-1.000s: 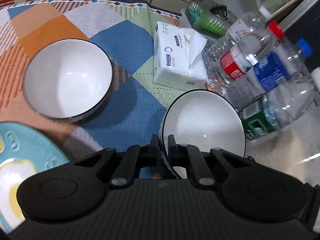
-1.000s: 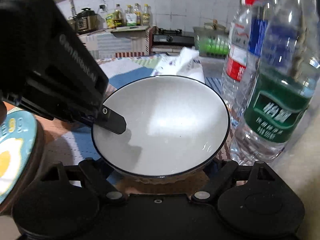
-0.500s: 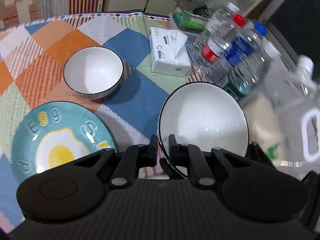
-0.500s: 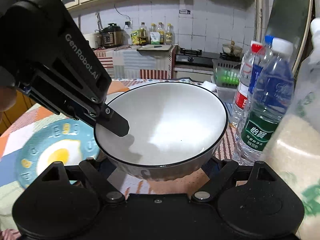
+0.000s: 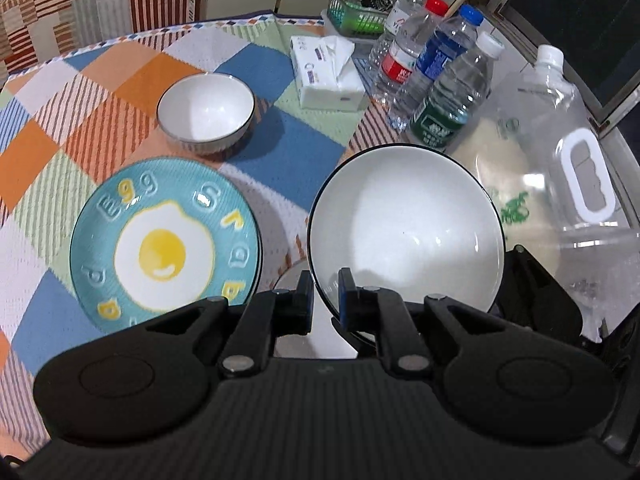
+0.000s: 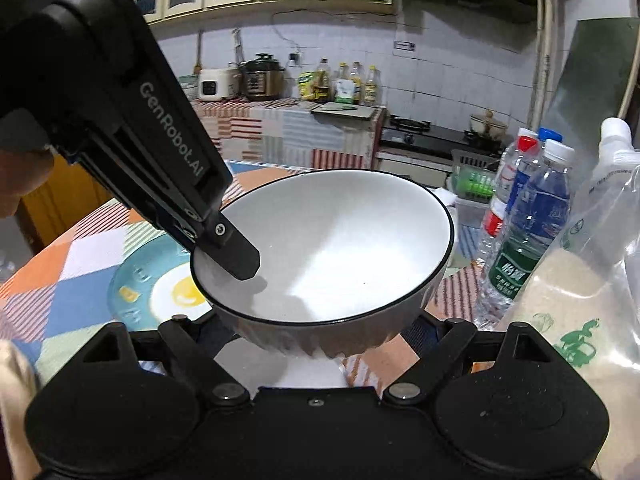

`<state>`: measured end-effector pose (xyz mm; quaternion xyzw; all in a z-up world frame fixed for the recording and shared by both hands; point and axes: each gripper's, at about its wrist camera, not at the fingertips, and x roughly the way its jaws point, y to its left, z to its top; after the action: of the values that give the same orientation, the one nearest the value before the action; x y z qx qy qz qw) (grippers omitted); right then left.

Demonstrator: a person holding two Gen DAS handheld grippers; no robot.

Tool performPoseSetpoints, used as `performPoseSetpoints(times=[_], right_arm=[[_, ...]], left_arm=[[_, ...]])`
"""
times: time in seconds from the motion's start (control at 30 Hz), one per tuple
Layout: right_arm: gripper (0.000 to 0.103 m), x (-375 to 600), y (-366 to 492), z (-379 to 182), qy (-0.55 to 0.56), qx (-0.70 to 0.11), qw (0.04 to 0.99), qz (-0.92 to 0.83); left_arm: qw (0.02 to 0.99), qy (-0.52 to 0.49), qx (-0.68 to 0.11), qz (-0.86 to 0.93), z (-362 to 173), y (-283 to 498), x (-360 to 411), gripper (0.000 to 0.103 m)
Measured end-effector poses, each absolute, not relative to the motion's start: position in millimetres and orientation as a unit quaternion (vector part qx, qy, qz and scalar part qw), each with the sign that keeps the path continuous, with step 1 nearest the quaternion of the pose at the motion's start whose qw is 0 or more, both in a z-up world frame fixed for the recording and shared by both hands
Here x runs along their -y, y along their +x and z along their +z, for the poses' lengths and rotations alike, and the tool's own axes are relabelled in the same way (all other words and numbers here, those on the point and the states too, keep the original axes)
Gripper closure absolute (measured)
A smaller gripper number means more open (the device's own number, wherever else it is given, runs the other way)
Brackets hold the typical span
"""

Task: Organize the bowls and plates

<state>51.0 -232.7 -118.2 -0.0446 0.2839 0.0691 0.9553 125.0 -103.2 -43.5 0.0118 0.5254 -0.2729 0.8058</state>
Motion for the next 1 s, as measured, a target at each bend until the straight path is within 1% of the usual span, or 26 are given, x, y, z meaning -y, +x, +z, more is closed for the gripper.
performPoseSetpoints(times=[0.17,0.3,0.4,0.53,0.7,1.0], right_arm=[[0.013,230,36,-121,-0.043,-0.286,0.951,0.11],[0.013,238,31,-127,-0.011,-0.29,0.945,0.15],[0.013,236,31,-135,-0.016,-0.298,0.941,0.159],[0.013,239,32,-145,0.004,-0.316,0.934,0.167],[0.013,232,28,-154,-0.017,-0.334,0.925,0.179],[0.013,224,28,-163,-0.047,-0.354,0.917,0.179]], left_arm=[[0.794,0.005,-0.543,-0.273,-53,116,91,0.093],[0.787,0.003,-0.553,-0.273,-66,114,87,0.093],[0.785,0.004,-0.558,-0.269,-77,113,86,0.093],[0.776,-0.003,-0.575,-0.261,-92,116,84,0.093],[0.774,0.001,-0.583,-0.247,-105,115,83,0.093],[0.782,0.027,-0.575,-0.238,-113,114,87,0.093]])
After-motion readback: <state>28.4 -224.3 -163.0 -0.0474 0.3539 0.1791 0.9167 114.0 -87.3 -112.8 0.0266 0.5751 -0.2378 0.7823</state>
